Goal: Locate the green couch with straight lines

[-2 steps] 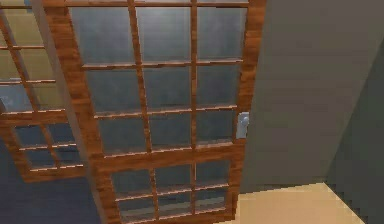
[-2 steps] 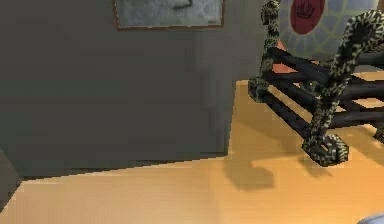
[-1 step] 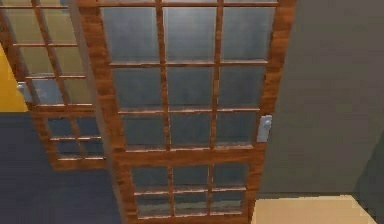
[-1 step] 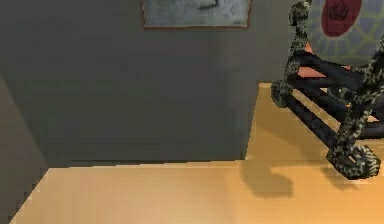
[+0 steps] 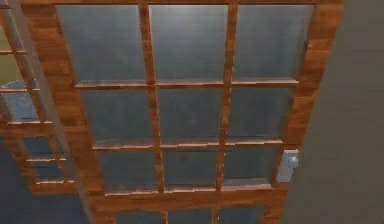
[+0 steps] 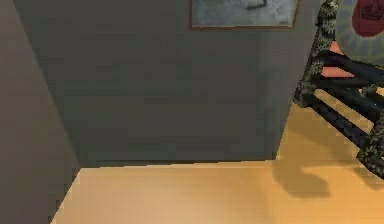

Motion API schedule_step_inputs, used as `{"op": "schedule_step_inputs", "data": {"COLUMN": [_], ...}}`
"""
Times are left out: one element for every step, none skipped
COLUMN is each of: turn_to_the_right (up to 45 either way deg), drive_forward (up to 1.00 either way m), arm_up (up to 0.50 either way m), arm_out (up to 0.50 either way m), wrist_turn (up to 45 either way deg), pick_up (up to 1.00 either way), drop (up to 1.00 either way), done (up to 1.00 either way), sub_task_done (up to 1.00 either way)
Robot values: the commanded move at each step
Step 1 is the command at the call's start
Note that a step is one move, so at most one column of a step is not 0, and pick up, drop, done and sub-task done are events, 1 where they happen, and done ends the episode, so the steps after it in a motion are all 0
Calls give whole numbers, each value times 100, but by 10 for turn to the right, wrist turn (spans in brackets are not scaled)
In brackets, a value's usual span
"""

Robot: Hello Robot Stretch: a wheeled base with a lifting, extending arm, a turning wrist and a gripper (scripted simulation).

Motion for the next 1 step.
{"op": "schedule_step_inputs", "data": {"turn_to_the_right": [-450], "drive_forward": [0], "arm_up": [0], "arm_out": [0], "wrist_turn": [0], "pick_up": [0], "drop": [0], "done": [0], "sub_task_done": [0]}}
